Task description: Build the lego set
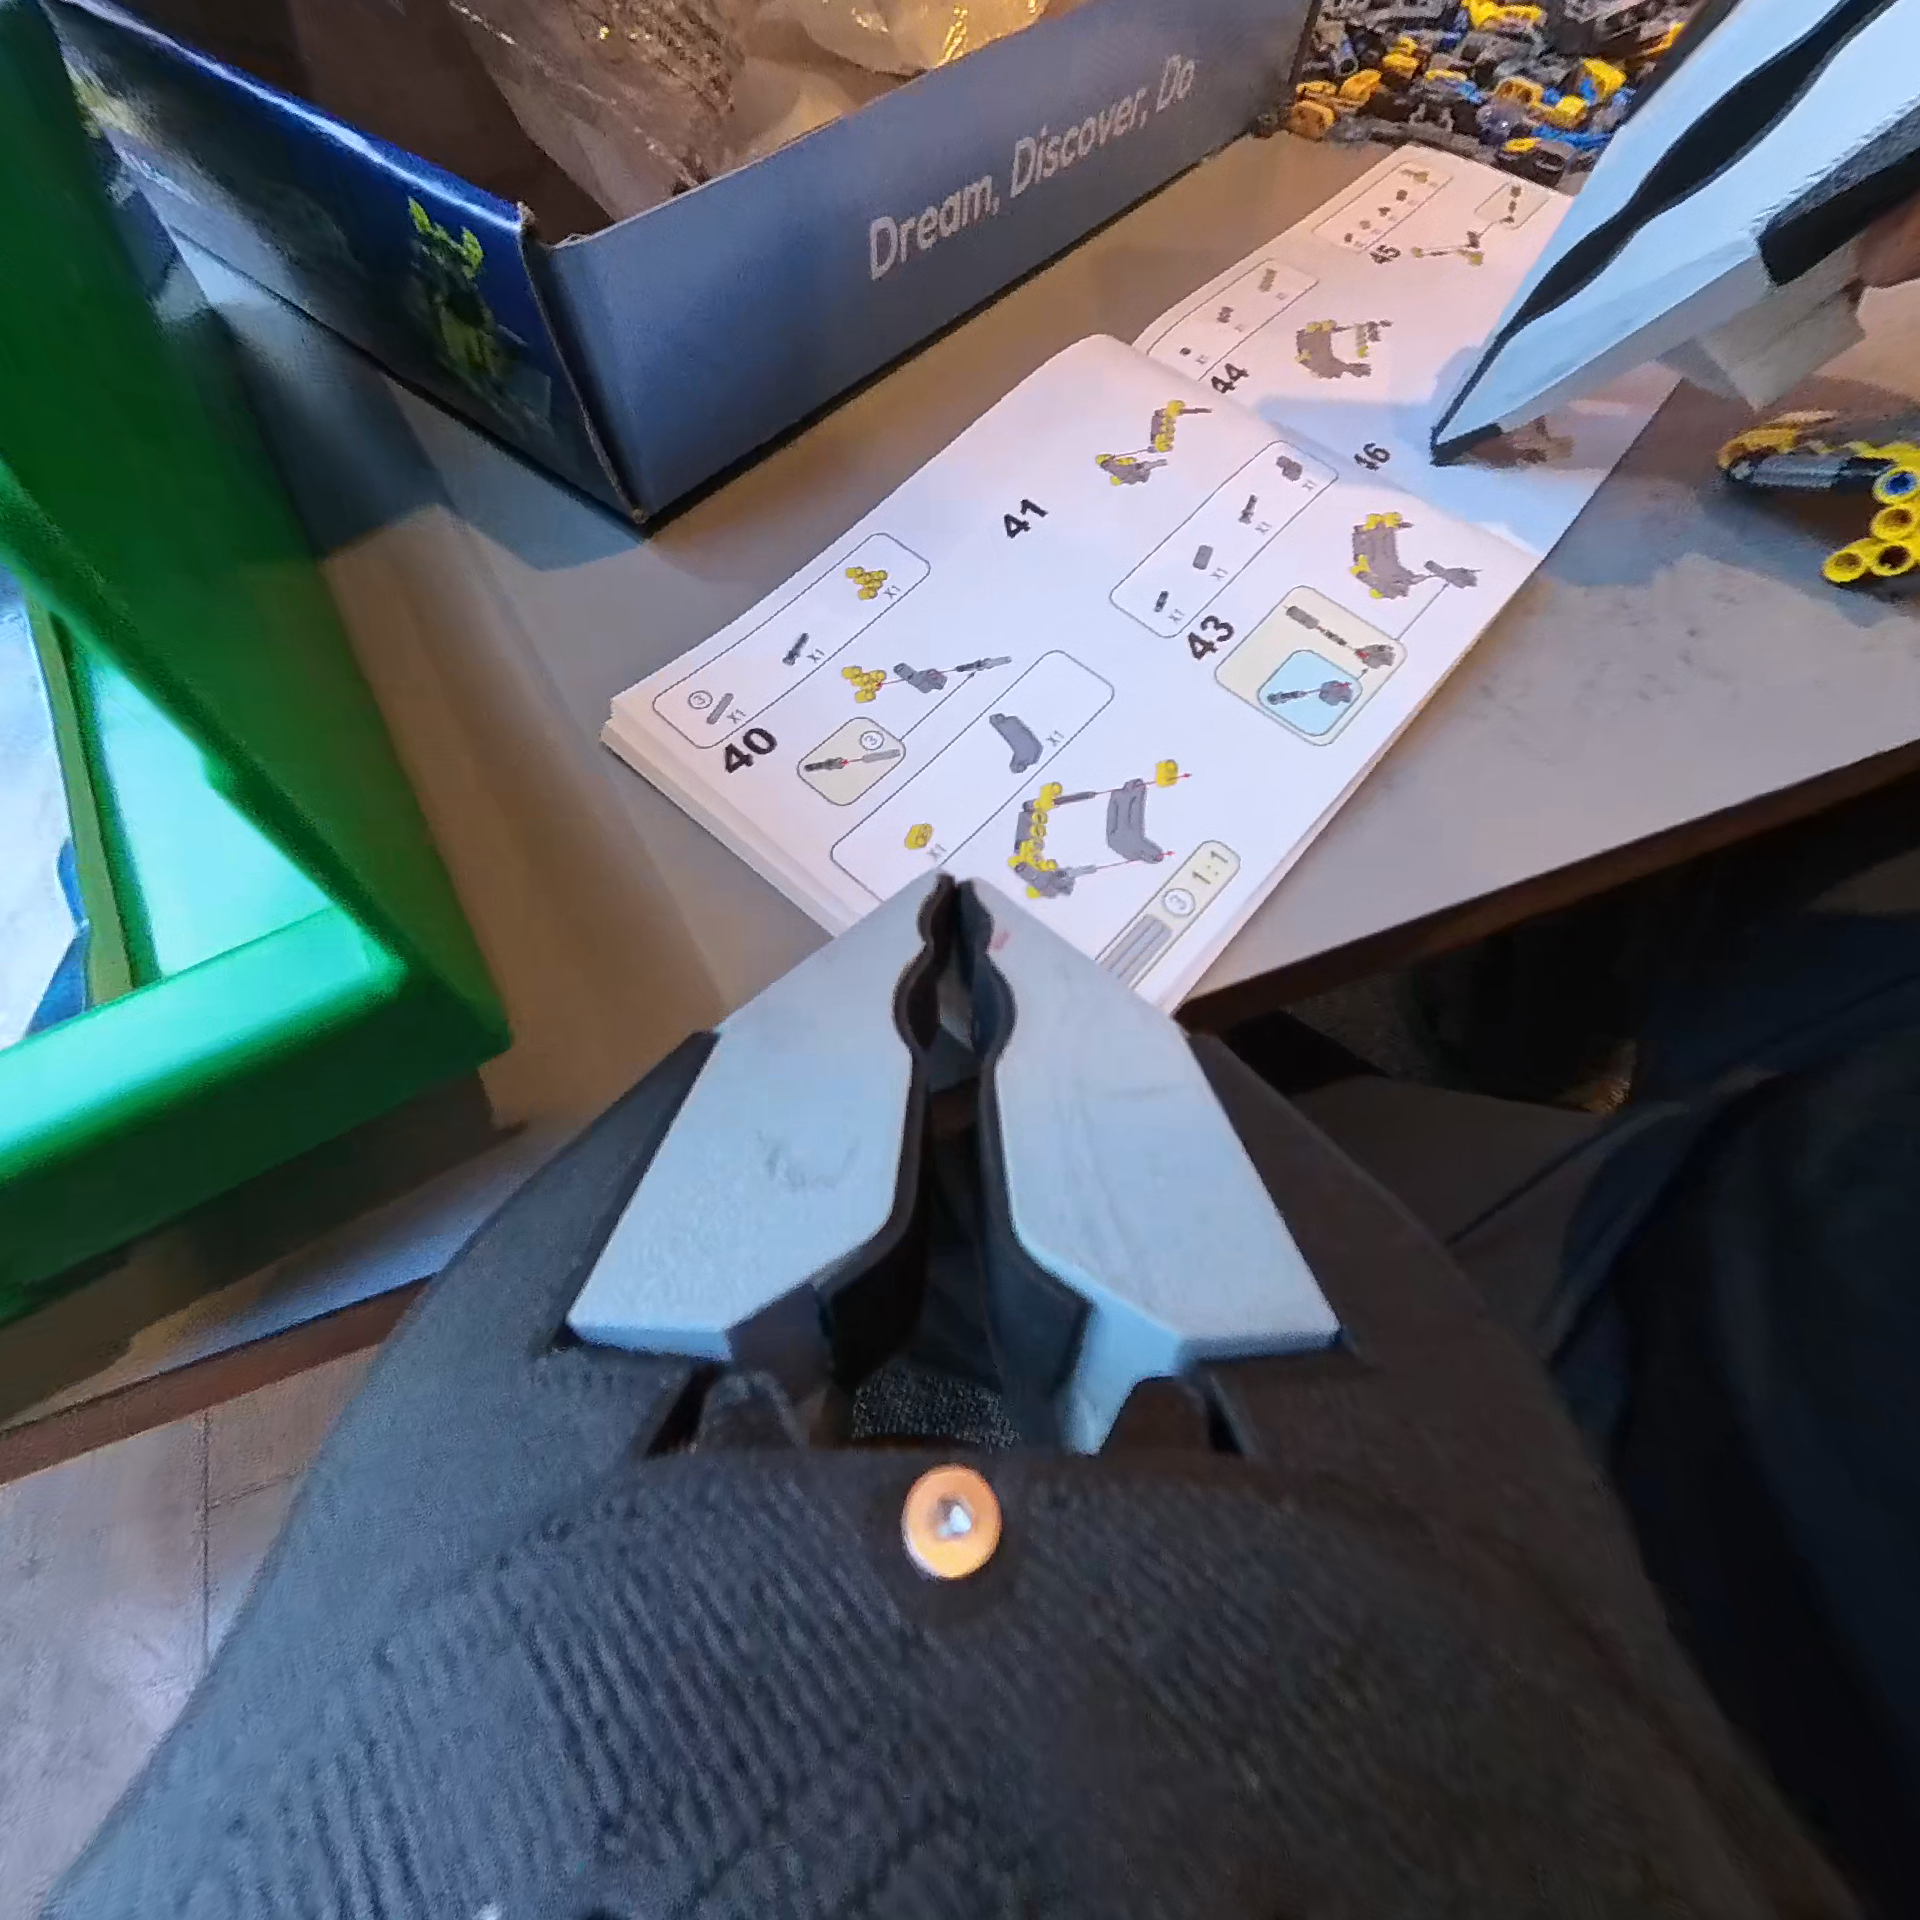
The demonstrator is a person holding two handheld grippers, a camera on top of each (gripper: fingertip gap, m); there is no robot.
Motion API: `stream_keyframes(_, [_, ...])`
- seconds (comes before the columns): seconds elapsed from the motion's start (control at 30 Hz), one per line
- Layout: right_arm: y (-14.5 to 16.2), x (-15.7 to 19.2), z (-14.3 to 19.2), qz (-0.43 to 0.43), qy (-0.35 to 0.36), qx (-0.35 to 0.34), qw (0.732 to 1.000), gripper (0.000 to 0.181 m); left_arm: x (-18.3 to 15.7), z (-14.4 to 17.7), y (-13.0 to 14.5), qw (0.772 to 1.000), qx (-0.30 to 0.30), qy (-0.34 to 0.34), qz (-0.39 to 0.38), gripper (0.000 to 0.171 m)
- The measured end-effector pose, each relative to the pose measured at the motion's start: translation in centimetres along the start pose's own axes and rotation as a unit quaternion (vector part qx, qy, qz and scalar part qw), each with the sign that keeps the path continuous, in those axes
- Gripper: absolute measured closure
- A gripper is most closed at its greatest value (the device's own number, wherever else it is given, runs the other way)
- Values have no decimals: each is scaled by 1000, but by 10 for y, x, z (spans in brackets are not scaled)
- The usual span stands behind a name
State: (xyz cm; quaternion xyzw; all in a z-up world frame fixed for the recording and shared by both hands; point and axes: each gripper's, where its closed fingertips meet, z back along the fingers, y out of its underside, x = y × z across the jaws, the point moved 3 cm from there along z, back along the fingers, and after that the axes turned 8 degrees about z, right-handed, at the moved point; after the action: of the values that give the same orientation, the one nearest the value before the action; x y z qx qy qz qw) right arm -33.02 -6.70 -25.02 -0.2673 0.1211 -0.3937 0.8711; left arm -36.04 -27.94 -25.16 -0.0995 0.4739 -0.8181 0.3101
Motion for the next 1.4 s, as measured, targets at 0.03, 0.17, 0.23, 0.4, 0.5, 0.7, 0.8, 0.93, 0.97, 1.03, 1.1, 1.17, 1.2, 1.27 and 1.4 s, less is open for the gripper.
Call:
stream_keyframes(0.03, [0, 0, 0, -1, -1, 0, 1000, 181, 0, 0, 0, 1000, -2, -1, -1, 171])
stream_keyframes(0.17, [0, 0, 0, -3, 0, -1, 1000, 181, 1, 0, 0, 1000, -8, 4, 6, 171])
stream_keyframes(0.23, [-2, 1, 2, -1, 4, -10, 1000, 181, 1, 0, 0, 1000, -10, 8, 10, 171])
stream_keyframes(0.4, [-16, -2, 38, -21, 28, -86, 996, 181, 1, -1, 0, 1000, -12, 10, 15, 171])
stream_keyframes(0.5, [-5, -6, 56, -52, 32, -99, 993, 177, 1, -1, 0, 1000, -14, 14, 19, 171])
stream_keyframes(0.7, [38, -4, 63, -130, 19, -78, 988, 165, 2, -1, 0, 999, -16, 19, 26, 171])
stream_keyframes(0.8, [51, -4, 68, -159, 18, -76, 984, 158, 2, -1, 0, 999, -17, 18, 25, 171])
stream_keyframes(0.93, [62, 1, 73, -191, 6, -75, 979, 148, 2, -1, 0, 999, -18, 19, 27, 171])
stream_keyframes(0.97, [64, 2, 74, -198, 3, -75, 977, 146, 2, -1, 0, 999, -18, 19, 27, 171])
stream_keyframes(1.03, [67, 4, 74, -210, -2, -75, 975, 142, 2, -1, 0, 999, -19, 18, 25, 171])
stream_keyframes(1.1, [70, 6, 73, -219, -8, -75, 973, 140, 2, -1, 0, 999, -20, 18, 26, 171])
stream_keyframes(1.17, [72, 9, 72, -226, -17, -79, 971, 139, 2, -1, 0, 999, -22, 19, 26, 171])
stream_keyframes(1.2, [72, 10, 71, -228, -20, -80, 970, 139, 2, -1, 0, 999, -22, 19, 26, 171])
stream_keyframes(1.27, [73, 11, 71, -229, -20, -83, 970, 138, 2, -1, 0, 999, -23, 16, 24, 171])
stream_keyframes(1.4, [77, 13, 68, -224, -14, -80, 971, 139, 1, -1, 0, 999, -25, 11, 19, 171])
